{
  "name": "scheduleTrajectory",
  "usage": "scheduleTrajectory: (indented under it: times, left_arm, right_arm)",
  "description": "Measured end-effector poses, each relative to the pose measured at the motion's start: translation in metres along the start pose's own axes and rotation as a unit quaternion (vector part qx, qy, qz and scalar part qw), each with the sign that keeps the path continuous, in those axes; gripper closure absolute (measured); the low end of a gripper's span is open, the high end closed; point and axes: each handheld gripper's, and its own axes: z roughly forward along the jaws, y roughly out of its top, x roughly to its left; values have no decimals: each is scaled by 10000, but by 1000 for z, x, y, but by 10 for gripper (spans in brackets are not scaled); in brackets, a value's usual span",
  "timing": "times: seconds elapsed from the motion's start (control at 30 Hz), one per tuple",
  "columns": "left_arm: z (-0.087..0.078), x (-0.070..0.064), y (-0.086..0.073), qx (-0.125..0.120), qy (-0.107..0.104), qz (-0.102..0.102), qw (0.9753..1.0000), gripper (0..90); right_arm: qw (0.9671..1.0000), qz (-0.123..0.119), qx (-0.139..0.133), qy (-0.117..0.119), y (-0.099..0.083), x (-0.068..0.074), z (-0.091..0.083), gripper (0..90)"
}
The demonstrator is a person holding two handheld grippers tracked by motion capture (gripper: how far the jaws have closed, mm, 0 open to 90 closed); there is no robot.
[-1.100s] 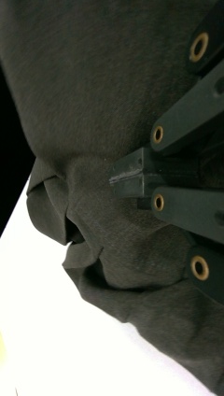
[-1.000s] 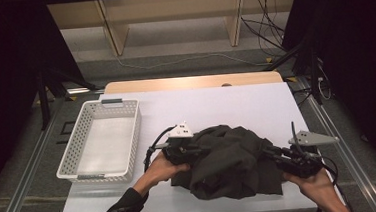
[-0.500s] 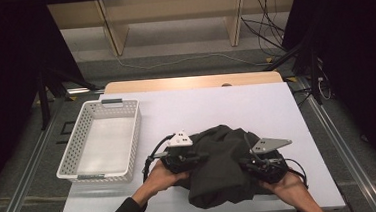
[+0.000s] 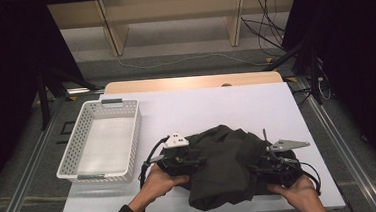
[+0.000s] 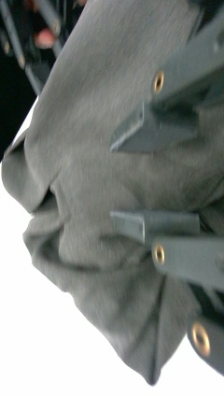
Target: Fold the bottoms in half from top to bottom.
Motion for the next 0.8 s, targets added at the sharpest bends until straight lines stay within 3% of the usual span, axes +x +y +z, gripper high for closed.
scheduleTrajectory:
  times: [0.1,0.23,0.4,0.57,0.63,0.67,0.73,0.8]
  left_arm:
    - [2,8,-1,264,3,-424,9988,447]
    - [8,14,-6,497,-102,-741,9960,400]
    - [14,12,-7,603,-212,-897,9939,394]
    - [24,8,-8,744,-232,-829,9935,458]
    - [26,11,-9,698,-547,-934,9917,591]
    - [27,10,-10,665,-601,-951,9914,660]
    - [27,8,-8,626,-558,-829,9930,753]
    - [24,6,-5,539,-535,-743,9943,795]
  right_arm:
    - [9995,273,40,128,-4,-6,3,363]
    - [9982,451,301,258,-5,-6,13,314]
    - [9965,543,478,423,-2,-8,26,305]
    - [9937,634,708,593,3,-10,43,334]
    - [9922,734,709,716,3,-12,44,388]
    - [9917,776,686,762,3,-13,43,441]
    - [9936,726,540,671,4,-12,39,633]
    - [9949,661,397,649,7,-12,33,766]
